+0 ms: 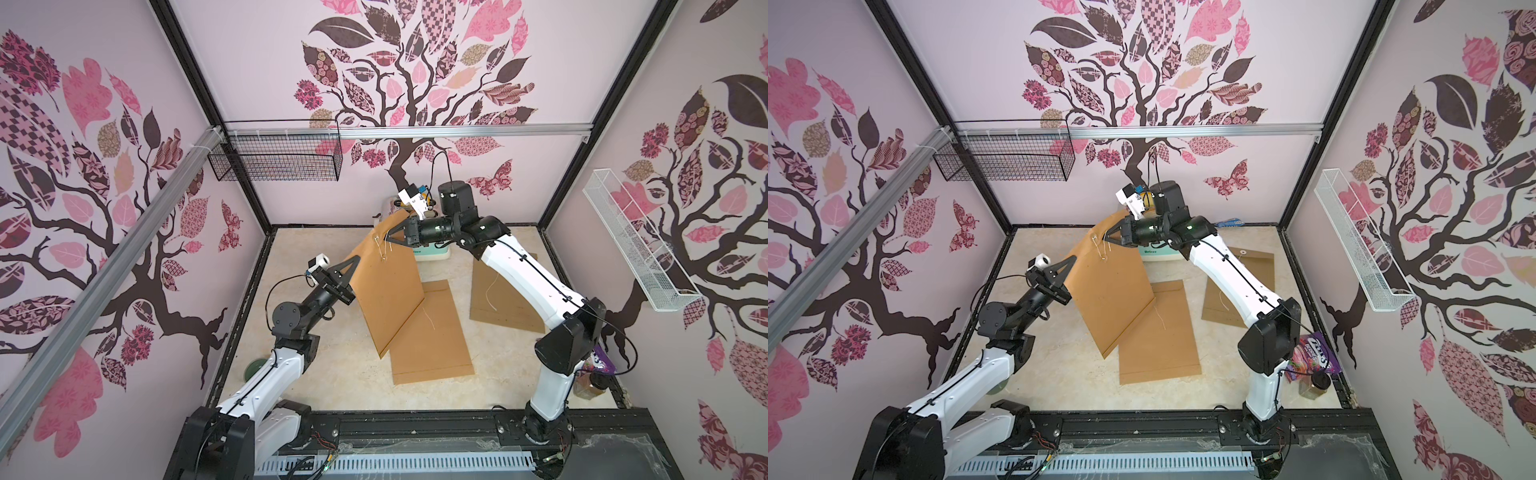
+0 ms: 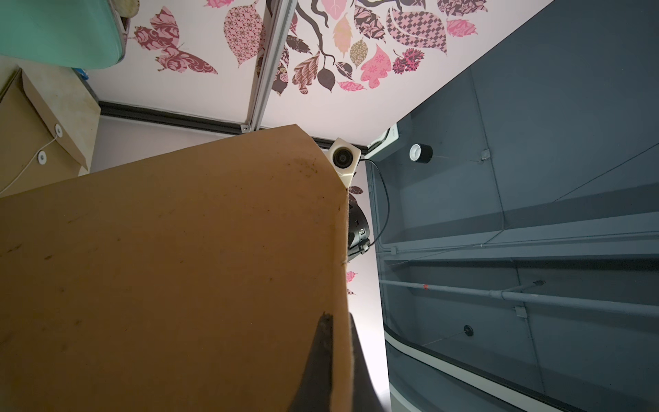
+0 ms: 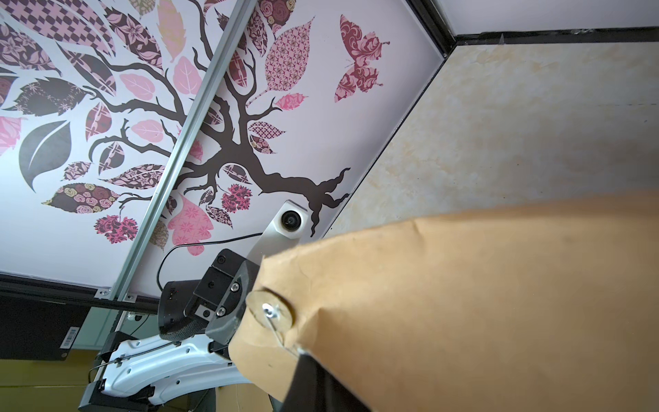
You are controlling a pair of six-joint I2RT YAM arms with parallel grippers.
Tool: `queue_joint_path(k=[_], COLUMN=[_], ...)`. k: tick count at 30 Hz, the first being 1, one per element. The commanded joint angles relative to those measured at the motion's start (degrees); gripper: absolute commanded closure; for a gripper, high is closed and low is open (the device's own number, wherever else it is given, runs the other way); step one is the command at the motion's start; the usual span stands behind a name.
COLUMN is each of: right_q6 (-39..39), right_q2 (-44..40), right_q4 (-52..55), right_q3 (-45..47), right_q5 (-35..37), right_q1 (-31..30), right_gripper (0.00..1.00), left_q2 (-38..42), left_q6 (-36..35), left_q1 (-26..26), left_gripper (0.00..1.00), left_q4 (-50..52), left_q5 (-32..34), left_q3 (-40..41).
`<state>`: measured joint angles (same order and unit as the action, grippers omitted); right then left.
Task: Close the mouth of the file bag
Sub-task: Close the file bag.
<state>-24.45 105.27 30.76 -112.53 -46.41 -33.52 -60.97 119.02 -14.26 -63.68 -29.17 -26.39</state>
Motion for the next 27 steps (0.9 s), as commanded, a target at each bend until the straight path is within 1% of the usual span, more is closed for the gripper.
queue_joint_path(k=[1, 5, 7, 12, 16, 20, 27], right_q6=[0.00, -0.86, -0.32, 0.17, 1.50, 1.25, -0.63], right_q2=[-0.42, -3.27, -4.58, -6.43, -7.15, -9.53, -7.43], right_q4=[-1.89, -4.91, -4.84, -3.54, 0.92, -1.08, -1.84], right_q3=[-0.05, 6.34, 7.99, 9.10, 9.04, 11.52, 8.06], right_q5=[-1.42, -1.61, -0.84, -0.47, 2.20, 2.16, -0.01], right_q1=[-1.79, -1.93, -1.88, -1.85, -0.80, 0.06, -0.09], right_gripper=[1.00, 1.00, 1.00, 1.00, 1.00, 1.00, 1.00], left_q2=[-0.03, -0.31, -0.46, -0.55, -0.23, 1.15, 2.24], left_q6=[4.12, 4.08, 3.49, 3.04, 3.00, 1.71, 1.17], left_q1=[-0.46, -0.33, -0.37, -0.29, -0.21, 0.07, -0.60], left_gripper=[1.00, 1.00, 1.00, 1.00, 1.00, 1.00, 1.00], left_q4=[-1.45, -1.94, -1.17, -0.44, -0.62, 1.97, 4.24], left_q5=[0.24, 1.43, 1.38, 1.98, 2.64, 2.52, 1.44], left_q3=[0.64, 0.07, -0.26, -0.14, -0.65, -1.00, -1.38])
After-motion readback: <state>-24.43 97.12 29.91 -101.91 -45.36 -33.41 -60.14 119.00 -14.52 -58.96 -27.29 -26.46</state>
